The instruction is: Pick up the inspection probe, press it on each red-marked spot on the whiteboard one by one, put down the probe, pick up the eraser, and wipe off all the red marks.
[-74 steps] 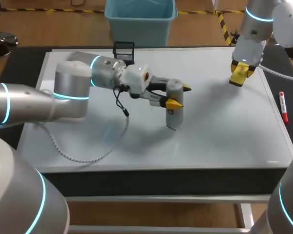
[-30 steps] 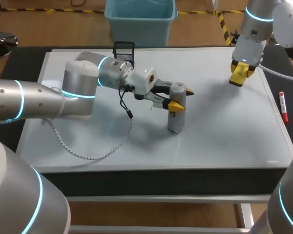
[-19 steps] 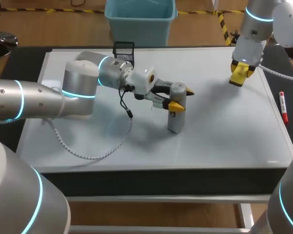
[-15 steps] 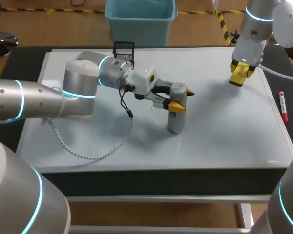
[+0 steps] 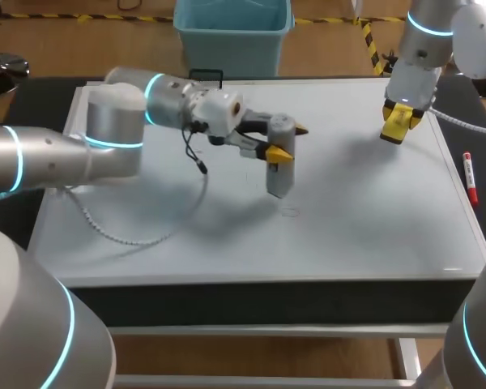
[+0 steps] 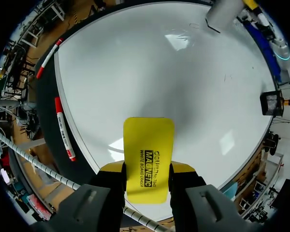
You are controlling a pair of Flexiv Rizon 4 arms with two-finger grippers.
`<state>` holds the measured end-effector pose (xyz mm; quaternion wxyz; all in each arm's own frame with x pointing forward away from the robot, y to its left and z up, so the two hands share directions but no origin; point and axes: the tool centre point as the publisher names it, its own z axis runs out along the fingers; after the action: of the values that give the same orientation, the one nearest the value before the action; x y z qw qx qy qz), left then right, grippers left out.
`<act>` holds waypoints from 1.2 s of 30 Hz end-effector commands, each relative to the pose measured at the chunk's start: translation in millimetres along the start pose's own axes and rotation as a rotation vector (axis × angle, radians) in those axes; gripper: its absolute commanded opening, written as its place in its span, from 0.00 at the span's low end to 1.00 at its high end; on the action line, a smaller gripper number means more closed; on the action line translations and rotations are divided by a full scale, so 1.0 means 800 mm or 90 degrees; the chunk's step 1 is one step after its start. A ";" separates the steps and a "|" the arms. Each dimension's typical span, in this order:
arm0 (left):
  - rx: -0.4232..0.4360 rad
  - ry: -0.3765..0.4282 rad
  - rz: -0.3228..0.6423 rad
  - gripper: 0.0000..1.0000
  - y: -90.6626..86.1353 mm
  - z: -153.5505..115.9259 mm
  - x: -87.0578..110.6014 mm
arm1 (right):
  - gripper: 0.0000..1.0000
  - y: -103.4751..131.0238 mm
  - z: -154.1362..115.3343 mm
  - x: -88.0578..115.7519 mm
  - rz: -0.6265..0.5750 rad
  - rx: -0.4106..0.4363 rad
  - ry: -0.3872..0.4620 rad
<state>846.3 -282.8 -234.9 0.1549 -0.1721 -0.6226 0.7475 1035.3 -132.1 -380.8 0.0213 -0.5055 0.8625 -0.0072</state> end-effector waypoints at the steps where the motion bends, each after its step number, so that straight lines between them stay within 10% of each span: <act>1: 0.000 -0.042 0.007 0.00 -0.026 -0.038 0.020 | 0.00 -0.001 -0.001 0.000 -0.002 0.000 0.002; 15: -0.055 -0.169 0.010 0.00 -0.071 -0.167 0.018 | 0.00 -0.001 -0.001 0.000 -0.002 0.000 0.002; 36: -0.028 -0.273 -0.008 0.00 -0.072 -0.296 0.025 | 0.00 -0.001 -0.001 0.000 -0.002 0.000 0.002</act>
<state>936.4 -63.6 -218.6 0.0206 -0.0064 -0.6605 0.7505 1035.3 -132.1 -380.9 0.0214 -0.5055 0.8625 -0.0071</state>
